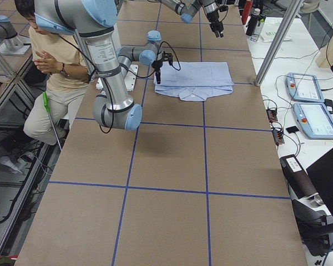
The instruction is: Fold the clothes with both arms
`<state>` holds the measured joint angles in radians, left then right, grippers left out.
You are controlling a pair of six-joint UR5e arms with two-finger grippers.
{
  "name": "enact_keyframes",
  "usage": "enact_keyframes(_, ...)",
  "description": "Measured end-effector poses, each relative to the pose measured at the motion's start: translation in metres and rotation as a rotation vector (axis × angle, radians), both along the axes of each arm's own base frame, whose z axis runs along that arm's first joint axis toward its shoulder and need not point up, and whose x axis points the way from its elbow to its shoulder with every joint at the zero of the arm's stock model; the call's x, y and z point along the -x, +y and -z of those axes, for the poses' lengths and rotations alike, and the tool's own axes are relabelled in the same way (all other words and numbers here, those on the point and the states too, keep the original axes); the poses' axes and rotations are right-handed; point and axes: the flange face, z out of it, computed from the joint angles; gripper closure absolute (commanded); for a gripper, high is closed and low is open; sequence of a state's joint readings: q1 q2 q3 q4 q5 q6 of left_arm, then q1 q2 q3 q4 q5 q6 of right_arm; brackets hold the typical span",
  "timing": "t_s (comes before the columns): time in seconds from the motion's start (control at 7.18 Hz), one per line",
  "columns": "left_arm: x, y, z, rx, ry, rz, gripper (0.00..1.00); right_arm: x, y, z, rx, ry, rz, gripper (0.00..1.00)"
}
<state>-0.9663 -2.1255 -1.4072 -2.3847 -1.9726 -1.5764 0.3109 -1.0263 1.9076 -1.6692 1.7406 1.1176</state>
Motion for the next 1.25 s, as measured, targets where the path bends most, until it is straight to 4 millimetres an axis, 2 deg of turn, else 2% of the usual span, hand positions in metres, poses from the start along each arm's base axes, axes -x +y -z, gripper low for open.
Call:
enact_keyframes(0.28,0.003,0.007,-0.010,0.008,-0.005,-0.002,0.31,0.035,-0.008,0.000,-0.058,0.048,0.076,0.00)
enact_keyframes(0.42,0.003,0.009,-0.013,0.012,-0.008,-0.004,0.32,0.045,-0.011,-0.006,-0.068,0.080,0.099,0.00)
enact_keyframes(0.84,0.003,0.009,-0.016,0.015,-0.011,-0.006,0.32,0.050,-0.010,-0.024,-0.086,0.147,0.137,0.00)
enact_keyframes(1.25,0.002,0.009,-0.015,0.014,-0.011,-0.005,0.32,0.045,-0.009,-0.041,-0.086,0.176,0.137,0.00)
